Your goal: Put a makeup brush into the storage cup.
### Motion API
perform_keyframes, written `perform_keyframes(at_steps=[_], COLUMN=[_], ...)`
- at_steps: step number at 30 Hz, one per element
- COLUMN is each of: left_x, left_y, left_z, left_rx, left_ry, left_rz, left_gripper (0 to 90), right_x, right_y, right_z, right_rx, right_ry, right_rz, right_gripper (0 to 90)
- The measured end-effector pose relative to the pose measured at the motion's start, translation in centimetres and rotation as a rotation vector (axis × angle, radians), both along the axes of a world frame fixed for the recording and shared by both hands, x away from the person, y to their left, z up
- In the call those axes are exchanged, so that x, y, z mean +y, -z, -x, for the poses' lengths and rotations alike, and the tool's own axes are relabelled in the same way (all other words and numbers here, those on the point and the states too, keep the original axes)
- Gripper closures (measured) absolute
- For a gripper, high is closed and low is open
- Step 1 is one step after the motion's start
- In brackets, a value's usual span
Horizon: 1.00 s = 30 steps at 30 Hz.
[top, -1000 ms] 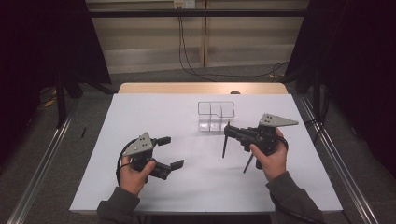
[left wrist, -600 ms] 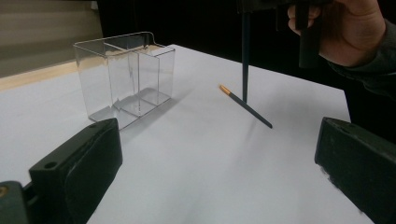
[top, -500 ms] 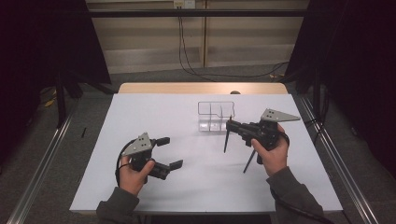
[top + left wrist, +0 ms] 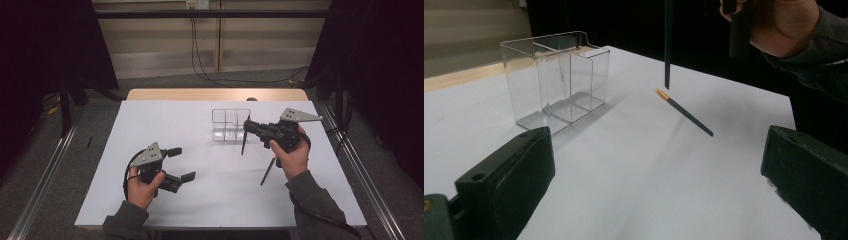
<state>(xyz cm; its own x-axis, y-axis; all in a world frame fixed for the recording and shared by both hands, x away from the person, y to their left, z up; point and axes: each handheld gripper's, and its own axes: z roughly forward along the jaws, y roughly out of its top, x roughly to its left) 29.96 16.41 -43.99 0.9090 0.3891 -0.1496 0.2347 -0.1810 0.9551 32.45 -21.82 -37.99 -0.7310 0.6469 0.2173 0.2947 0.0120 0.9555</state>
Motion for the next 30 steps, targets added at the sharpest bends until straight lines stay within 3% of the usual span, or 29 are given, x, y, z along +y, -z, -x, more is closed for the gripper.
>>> perform_keyframes(at_steps=[30], left_x=[0.2], left_y=[0.1], left_z=[-0.1], left_rx=[0.01], left_ry=[0.004], left_rz=[-0.003], left_gripper=[1.1], right_x=[-0.4], right_y=[-1.4], right_z=[-2.1], right_rx=[-0.024], right_ry=[0.03], right_rz=[0.011], right_gripper=[85.3])
